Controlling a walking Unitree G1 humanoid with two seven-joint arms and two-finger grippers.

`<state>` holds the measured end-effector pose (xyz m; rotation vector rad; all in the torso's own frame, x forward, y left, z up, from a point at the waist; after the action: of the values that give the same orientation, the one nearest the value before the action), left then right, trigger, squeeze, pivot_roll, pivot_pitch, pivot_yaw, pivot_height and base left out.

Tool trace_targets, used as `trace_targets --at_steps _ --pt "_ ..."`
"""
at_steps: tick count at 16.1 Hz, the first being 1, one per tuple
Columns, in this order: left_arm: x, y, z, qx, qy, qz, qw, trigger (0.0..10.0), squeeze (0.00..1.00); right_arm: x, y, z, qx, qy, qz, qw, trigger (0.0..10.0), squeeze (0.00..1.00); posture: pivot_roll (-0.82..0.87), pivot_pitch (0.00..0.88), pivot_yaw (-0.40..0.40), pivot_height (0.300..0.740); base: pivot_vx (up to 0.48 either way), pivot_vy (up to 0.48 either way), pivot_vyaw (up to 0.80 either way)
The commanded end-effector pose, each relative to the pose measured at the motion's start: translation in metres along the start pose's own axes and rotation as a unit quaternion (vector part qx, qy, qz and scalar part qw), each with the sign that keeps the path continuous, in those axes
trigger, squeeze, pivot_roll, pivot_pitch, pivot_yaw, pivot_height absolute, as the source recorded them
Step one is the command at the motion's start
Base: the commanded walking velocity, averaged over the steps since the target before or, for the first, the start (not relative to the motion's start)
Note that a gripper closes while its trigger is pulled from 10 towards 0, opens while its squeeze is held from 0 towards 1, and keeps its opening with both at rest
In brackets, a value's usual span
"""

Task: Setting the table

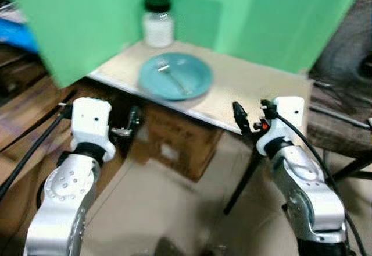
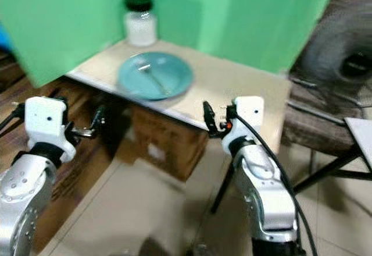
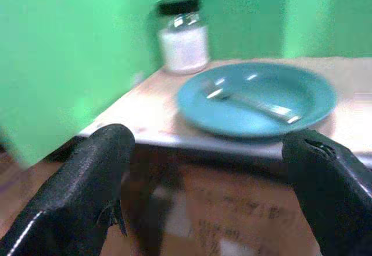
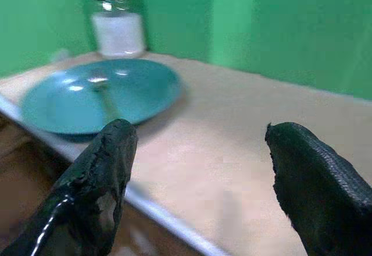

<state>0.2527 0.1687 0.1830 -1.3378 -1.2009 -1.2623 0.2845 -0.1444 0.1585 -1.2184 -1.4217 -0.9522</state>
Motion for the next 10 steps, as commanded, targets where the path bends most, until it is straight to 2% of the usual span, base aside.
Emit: trace_targets --at_steps 1,3,5,7,8,10 --pt "0.002 -0.001 -0.002 -0.006 0.005 -0.003 1.0 10.0 0.38 0.003 -0.001 0.001 0.0 -0.014 -0.005 1.0 10.0 0.0 0.03 0.094 -0.033 0.74 0.424 0.0 0.8" --pt "0.002 -0.002 -0.001 -0.006 0.005 -0.003 1.0 10.0 0.38 0.005 0.0 0.002 0.001 0.002 -0.015 1.0 10.0 0.0 0.03 0.093 -0.032 0.74 0.42 0.0 0.8" --pt "0.002 -0.002 -0.001 -0.006 0.006 -0.002 1.0 10.0 0.38 0.006 0.0 0.002 -0.001 0.016 -0.016 1.0 10.0 0.0 0.03 0.093 -0.031 0.74 0.422 0.0 0.0" --pt "0.002 -0.002 -0.001 -0.008 0.007 -0.001 1.0 10.0 0.38 0.009 0.001 0.005 0.018 0.009 -0.022 1.0 10.0 0.0 0.03 0.093 -0.027 0.74 0.422 0.0 0.0" --pt "0.002 -0.002 -0.002 -0.009 0.007 -0.001 1.0 10.0 0.38 0.011 0.002 0.011 0.04 -0.019 -0.026 0.999 10.0 0.0 0.03 0.091 -0.028 0.74 0.42 0.0 0.0" --pt "0.002 -0.002 -0.002 -0.01 0.007 -0.001 1.0 10.0 0.38 0.011 0.002 0.017 0.055 -0.029 -0.027 0.998 10.0 0.0 0.03 0.089 -0.029 0.74 0.422 0.0 0.8"
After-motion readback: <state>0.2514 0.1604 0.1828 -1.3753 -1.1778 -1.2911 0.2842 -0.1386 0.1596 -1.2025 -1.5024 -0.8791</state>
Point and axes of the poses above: a point about 5 cm out from each wrist's last joint towards the gripper, its own y axis pointing out of the wrist towards the gripper, its own x axis along the axis of the wrist's last joint, z = x × y, the point moved 1 cm from there along y, pointing out of the wrist towards the gripper, and after that the axes turned 14 degrees about -y, right-handed, at the moved point
